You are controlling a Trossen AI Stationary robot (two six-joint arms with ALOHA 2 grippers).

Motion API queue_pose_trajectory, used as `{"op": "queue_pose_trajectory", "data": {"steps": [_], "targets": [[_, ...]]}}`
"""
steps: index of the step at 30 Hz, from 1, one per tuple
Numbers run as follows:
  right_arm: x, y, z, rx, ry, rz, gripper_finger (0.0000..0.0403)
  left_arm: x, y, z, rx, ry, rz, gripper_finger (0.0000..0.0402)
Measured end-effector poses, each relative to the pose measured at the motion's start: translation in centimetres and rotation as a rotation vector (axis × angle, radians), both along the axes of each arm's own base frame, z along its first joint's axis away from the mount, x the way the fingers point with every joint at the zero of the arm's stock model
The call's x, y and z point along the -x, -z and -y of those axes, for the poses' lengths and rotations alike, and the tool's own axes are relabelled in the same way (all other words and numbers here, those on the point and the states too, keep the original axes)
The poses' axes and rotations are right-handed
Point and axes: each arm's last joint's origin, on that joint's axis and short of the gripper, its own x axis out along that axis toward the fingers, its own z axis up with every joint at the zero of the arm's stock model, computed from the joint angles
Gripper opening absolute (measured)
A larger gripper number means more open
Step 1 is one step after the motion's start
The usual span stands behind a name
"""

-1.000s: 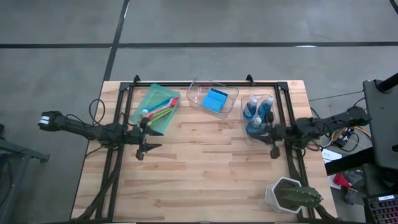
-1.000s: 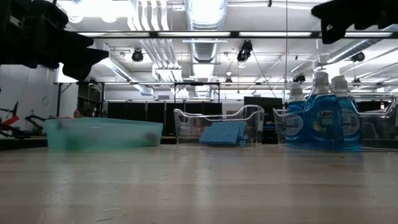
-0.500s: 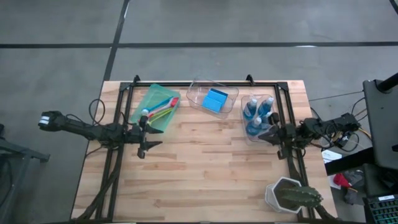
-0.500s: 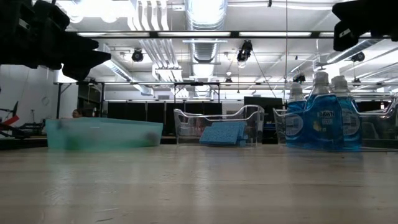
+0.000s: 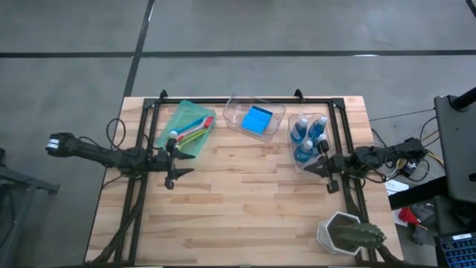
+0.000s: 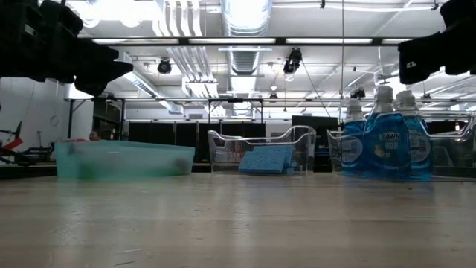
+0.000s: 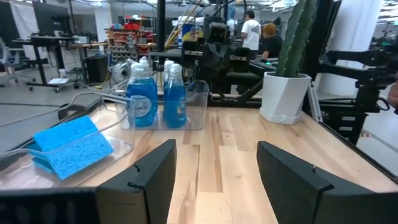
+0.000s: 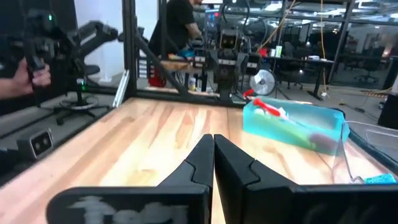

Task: Pick & Place Kitchen Sink Supplies
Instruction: Return to Home Position

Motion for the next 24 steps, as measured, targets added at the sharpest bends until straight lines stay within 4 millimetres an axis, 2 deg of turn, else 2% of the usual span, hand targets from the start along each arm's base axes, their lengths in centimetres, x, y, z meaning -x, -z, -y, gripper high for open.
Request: {"op": "queue_pose_trajectory", "data": {"steps": [5,10,15,21,24], "targets": [[-0.05,0.25,-0.04,-0.013,-0.008,-0.005,0.0008,0.00,0.26,-0.07,-0.014,-0.023,-0.027,0.0218],[0.11,-0.51,-0.03,-0.005,-0.020,0.018,0.0008,0.00,0.38,-0.07,-0.022,-0.023,-0.040,0.0218],[0.10,-0.45,-0.03,0.020,-0.019,0.015,0.0008,0.00,0.38,-0.06,-0.014,-0.022,-0.039,0.0218],[0.08,0.04,-0.03,0.210,-0.020,-0.006,0.0008,0.00,0.38,-0.06,-0.013,-0.021,-0.039,0.0218],[-0.01,0.32,-0.06,0.246,-0.023,-0.030,0.0008,0.00,0.38,-0.06,-0.013,-0.020,-0.040,0.0218]]}}
